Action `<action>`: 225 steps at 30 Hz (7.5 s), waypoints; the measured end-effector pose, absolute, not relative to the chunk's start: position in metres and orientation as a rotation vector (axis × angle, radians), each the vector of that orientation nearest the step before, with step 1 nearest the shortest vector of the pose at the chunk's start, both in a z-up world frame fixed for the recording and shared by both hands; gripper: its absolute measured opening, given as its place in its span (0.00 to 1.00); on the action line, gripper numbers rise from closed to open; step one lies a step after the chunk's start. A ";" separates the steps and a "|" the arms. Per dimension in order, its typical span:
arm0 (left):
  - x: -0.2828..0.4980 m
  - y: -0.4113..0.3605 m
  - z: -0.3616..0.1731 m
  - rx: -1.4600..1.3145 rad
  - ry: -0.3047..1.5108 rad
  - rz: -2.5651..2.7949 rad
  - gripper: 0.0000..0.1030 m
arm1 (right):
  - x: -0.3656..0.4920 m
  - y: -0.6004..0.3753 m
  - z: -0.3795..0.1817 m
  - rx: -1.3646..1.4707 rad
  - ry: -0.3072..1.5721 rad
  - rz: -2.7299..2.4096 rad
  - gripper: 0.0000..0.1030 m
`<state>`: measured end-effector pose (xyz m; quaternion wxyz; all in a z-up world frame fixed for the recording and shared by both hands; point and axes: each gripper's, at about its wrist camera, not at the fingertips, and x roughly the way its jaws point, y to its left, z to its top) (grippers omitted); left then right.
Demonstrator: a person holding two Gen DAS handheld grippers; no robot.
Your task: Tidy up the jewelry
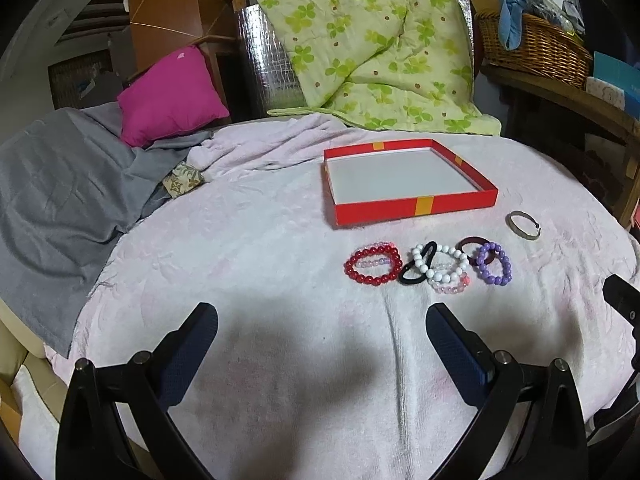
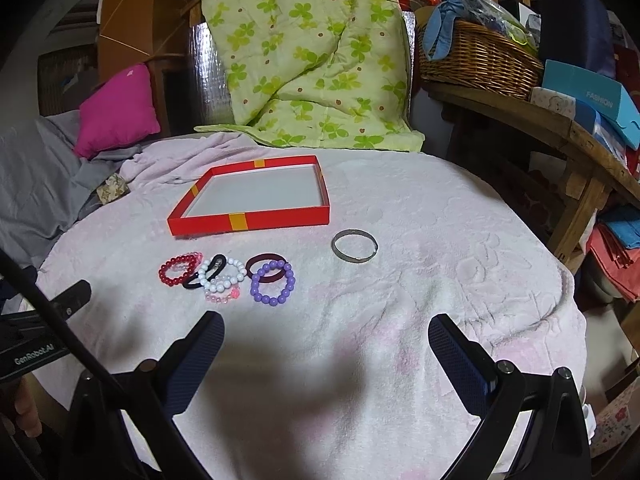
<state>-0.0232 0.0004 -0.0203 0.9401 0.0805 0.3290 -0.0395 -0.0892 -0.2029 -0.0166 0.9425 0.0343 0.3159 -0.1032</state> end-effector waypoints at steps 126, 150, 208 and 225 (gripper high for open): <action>0.139 -0.001 -0.010 -0.142 0.784 -0.555 0.09 | 0.115 -0.264 -0.070 0.201 0.845 -0.043 0.63; 0.246 -0.046 -0.054 -0.171 0.823 -0.464 0.09 | 0.230 -0.231 -0.096 0.274 0.834 0.012 0.63; 0.074 -0.019 -0.068 -0.039 0.927 -0.501 0.41 | 0.015 -0.259 -0.069 0.225 0.894 0.035 0.56; 0.131 -0.051 -0.104 -0.151 1.093 -0.605 0.13 | 0.045 -0.262 -0.084 0.235 0.972 0.051 0.51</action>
